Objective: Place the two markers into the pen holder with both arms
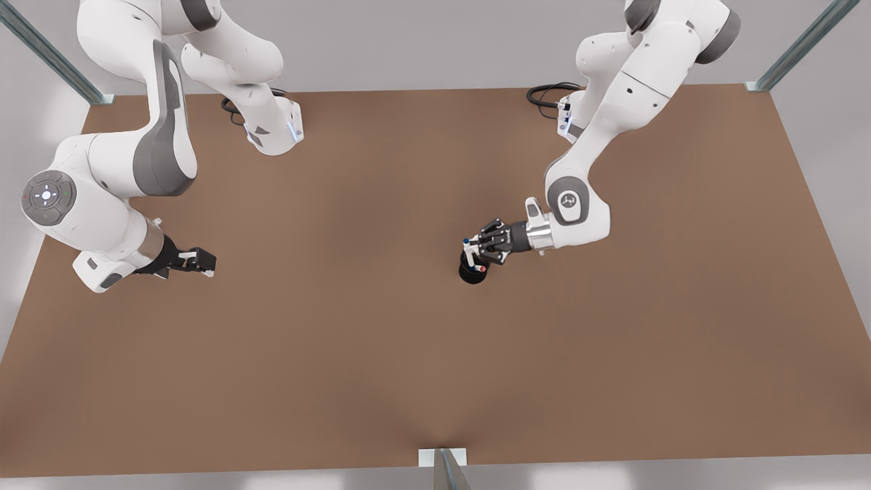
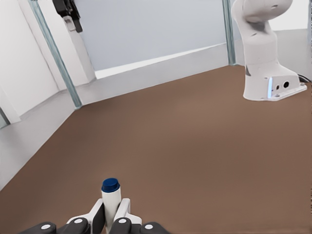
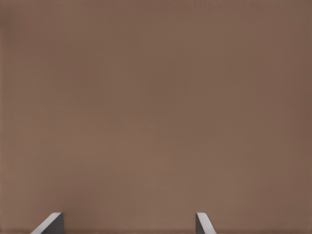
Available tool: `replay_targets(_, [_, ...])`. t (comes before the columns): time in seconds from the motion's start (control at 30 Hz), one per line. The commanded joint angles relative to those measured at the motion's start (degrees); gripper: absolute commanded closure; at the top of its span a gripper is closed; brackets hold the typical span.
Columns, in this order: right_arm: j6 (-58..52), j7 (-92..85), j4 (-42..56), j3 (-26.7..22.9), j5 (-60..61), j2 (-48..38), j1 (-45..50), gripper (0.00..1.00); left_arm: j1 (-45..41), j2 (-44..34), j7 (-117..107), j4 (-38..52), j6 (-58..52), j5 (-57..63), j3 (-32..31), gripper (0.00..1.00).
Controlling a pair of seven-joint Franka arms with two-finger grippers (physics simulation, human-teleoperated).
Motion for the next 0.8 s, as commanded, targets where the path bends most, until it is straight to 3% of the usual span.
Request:
replay_targets(0.0, [0.0, -0.7, 0.0, 0.0, 0.1, -0.1, 0.0, 0.0, 0.0, -0.1, 10.6, -0.3, -0.5, 0.3, 0.0, 0.79])
replay_targets(0.6, [-0.1, -0.7, 0.1, 0.0, 0.1, -0.1, 0.0, 0.0, -0.6, -0.6, 10.6, -2.4, -0.6, -0.9, -0.4, 0.79])
replay_targets(0.63, [-0.1, -0.8, 0.1, 0.0, 0.1, -0.1, 0.0, 0.0, -0.5, 0.0, 10.5, -2.4, -0.9, -1.3, -0.4, 0.32])
replay_targets(0.7, [-0.1, -0.8, 0.1, 0.0, 0.1, -0.1, 0.1, 0.0, -1.1, 0.1, 10.5, -2.4, -0.9, -2.1, -0.4, 0.0])
replay_targets(0.77, [0.0, -1.4, 0.1, 0.0, 0.1, -0.1, 0.0, 0.0, -1.0, 0.1, 10.5, -2.3, -0.9, -2.3, -0.4, 0.0])
